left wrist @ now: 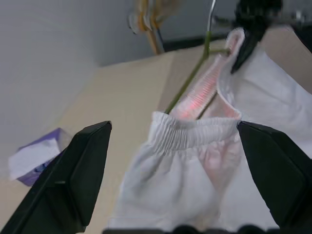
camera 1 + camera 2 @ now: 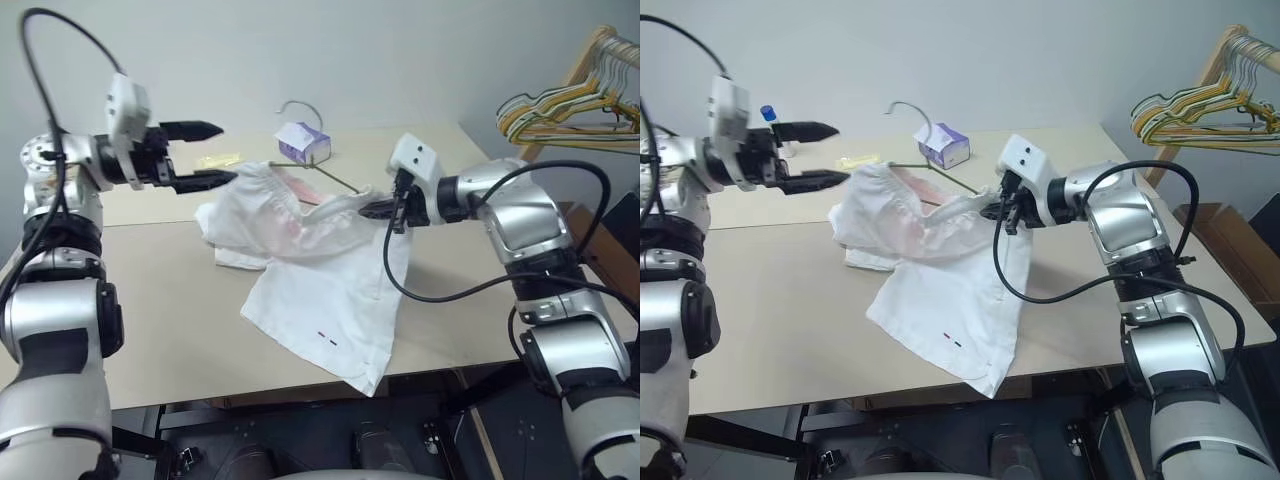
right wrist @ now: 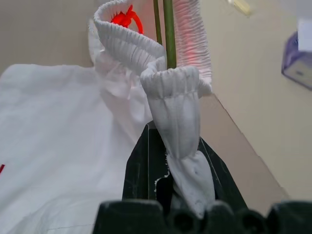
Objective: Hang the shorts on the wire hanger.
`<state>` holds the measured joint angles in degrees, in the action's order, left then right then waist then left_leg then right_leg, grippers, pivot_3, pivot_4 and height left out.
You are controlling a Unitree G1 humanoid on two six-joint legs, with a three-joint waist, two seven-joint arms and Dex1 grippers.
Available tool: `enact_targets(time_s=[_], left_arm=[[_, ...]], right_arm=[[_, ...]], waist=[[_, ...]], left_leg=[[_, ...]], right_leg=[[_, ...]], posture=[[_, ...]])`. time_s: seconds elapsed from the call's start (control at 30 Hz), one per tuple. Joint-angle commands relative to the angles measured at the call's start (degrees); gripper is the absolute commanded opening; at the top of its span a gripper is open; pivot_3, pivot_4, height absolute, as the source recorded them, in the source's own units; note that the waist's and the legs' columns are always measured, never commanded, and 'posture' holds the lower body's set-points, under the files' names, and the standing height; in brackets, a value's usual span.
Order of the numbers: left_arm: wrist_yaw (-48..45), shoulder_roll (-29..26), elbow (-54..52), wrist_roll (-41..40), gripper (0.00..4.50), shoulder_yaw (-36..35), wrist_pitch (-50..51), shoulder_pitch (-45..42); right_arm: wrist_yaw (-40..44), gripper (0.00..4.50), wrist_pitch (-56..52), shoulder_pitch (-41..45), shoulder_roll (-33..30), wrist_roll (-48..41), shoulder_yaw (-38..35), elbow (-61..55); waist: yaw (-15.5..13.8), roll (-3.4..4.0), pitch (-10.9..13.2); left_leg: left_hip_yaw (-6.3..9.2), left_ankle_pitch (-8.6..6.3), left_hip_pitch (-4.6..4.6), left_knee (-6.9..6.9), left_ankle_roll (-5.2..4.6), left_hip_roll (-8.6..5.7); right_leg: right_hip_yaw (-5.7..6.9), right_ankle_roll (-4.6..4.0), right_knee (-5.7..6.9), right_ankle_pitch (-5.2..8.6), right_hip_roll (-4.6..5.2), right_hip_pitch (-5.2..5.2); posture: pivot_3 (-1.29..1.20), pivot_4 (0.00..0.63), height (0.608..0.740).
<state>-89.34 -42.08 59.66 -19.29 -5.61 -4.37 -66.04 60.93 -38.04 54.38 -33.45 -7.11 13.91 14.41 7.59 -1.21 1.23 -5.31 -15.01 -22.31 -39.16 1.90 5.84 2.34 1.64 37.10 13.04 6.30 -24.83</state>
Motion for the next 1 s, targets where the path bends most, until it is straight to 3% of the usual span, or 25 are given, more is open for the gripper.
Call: enact_targets(time_s=[0.03, 0.23, 0.53, 0.73, 1.0], left_arm=[[-3.2, -0.3, -8.2, -8.2, 4.48, -4.4, 6.7, 3.4], [-0.6, 3.5, -22.3, -13.5, 4.48, -7.2, 13.2, 11.4], [7.4, 10.6, -37.0, -16.5, 4.48, -7.8, 17.9, 19.5], [11.1, 12.9, -40.5, -17.4, 4.48, -7.5, 19.4, 20.8], [11.8, 14.0, -42.2, -17.3, 4.48, -6.6, 19.4, 21.7]], right_arm=[[-5.0, 0.00, -9.8, -0.4, -1.7, -1.3, -5.1, -6.3], [-14.3, 0.00, -26.7, -5.7, -4.4, -0.9, -9.8, -17.0], [-36.4, 0.00, -53.4, -12.2, -0.1, 6.8, -26.3, -26.6], [-47.8, 0.00, -54.5, -14.0, 5.1, 13.1, -37.0, -28.7], [-66.9, 0.00, -52.5, -6.4, 10.1, 25.1, -43.7, -26.1]], waist=[[0.1, 0.00, 0.0], [-0.2, 0.00, 0.0], [0.4, 0.00, 0.0], [2.3, 0.12, -0.1], [5.5, 0.20, -0.1]], left_leg=[[0.00, 0.00, 0.00, 0.01, 0.00, 0.00], [0.04, 0.01, 0.01, -0.01, 0.02, 0.00], [0.05, 0.01, 0.15, -0.01, 0.02, -0.01], [0.09, 0.00, 0.39, 0.00, 0.00, -0.02], [0.12, 0.00, 0.55, 0.10, 0.00, -0.06]], right_leg=[[0.00, 0.00, 0.01, 0.00, 0.00, 0.00], [0.00, 0.00, -0.02, 0.00, 0.01, 0.04], [0.00, -0.01, -0.11, 0.00, 0.01, 0.17], [0.00, 0.00, -0.29, 0.00, 0.02, 0.50], [-0.06, 0.02, -0.27, 0.01, 0.05, 0.58]], posture=[[-0.10, 0.000, 0.740], [-0.13, 0.000, 0.740], [-0.20, 0.000, 0.740], [-0.23, 0.000, 0.740], [-0.23, 0.000, 0.740]])
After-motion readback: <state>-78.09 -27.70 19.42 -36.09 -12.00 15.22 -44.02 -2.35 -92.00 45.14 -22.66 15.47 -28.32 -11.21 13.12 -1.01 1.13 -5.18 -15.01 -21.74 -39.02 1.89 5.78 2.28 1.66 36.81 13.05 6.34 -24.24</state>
